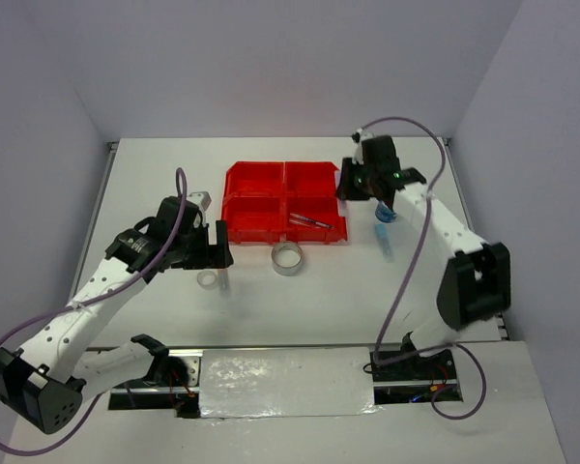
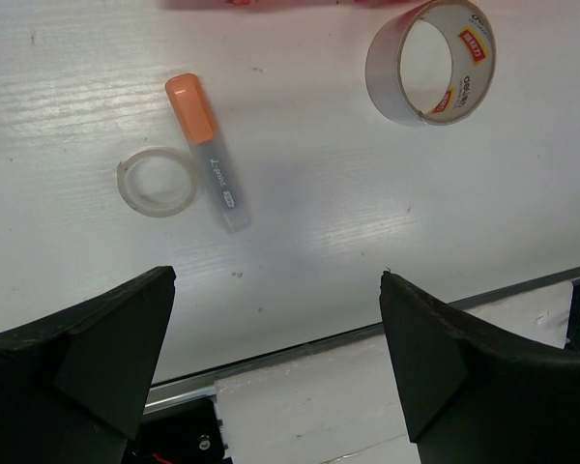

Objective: Sort the stationery into containers
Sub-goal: Pick up the pen from the center of the board.

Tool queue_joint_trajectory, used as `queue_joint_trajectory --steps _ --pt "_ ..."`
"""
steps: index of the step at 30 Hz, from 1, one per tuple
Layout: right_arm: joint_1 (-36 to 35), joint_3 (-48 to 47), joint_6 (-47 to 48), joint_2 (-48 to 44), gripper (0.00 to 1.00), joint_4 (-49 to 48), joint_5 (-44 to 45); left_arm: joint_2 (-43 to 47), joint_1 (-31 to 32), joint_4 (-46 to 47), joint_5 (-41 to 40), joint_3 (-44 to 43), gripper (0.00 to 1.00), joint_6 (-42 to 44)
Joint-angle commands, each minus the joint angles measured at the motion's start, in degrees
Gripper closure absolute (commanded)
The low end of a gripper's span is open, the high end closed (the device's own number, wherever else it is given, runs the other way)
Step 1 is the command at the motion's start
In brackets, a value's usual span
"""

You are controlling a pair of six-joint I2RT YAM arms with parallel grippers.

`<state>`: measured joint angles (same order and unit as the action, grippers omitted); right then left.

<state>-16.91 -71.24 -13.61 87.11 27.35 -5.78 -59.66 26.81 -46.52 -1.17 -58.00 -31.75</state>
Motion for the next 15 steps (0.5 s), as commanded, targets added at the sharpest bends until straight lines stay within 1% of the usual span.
queue_joint_trajectory --steps 1,2,3,4,5,7,8,10,11,13,14,15 --pt "-0.2 -15.2 3.3 10.8 0.98 0.8 -7.0 2.3 -0.4 0.8 0.6 -2.0 0.01 0.2" --pt "-0.2 -18.5 2.4 13.4 0.97 1.4 -7.6 2.8 -0.4 0.6 0.6 -1.9 0.01 0.3" --pt "-0.3 -22.1 -0.1 18.0 0.97 1.8 -7.6 3.1 -0.4 0.3 0.7 -1.8 0.01 0.3" --pt "-0.4 -27.8 -2.1 19.9 0.97 1.9 -7.4 3.5 -0.4 0.3 0.7 -1.7 0.01 0.3" --pt "-0.4 -30.2 -4.0 23.7 0.96 1.8 -6.1 4.0 -0.4 0.2 0.7 -1.4 0.01 0.2" --pt "-0.2 -36.4 -11.1 26.8 0.96 2.7 -2.9 5.0 -0.4 0.1 0.7 -1.1 0.01 0.1" --pt "-0.3 -37.8 -18.1 29.2 0.96 3.7 1.7 5.3 -0.5 0.2 0.7 -0.9 0.01 0.0" --pt "-0.2 -39.8 -24.9 30.9 0.99 5.3 3.9 6.0 -0.5 -0.2 0.7 -0.9 0.01 0.2" --pt "-0.4 -39.7 -31.2 31.6 0.99 5.2 4.6 6.2 -0.5 -0.4 0.7 -1.0 0.01 0.2" --pt "-1.2 -36.8 -36.8 31.7 1.00 3.3 5.9 6.6 -0.5 -0.9 0.5 -1.2 0.01 0.3" --pt "-1.7 -35.1 -41.3 31.4 1.00 3.2 10.1 6.7 -0.5 -1.0 0.4 -1.2 0.01 0.3" --pt "-2.2 -34.3 -42.6 31.0 1.00 2.8 11.8 6.8 -0.5 -1.0 0.4 -1.3 0.01 0.4"
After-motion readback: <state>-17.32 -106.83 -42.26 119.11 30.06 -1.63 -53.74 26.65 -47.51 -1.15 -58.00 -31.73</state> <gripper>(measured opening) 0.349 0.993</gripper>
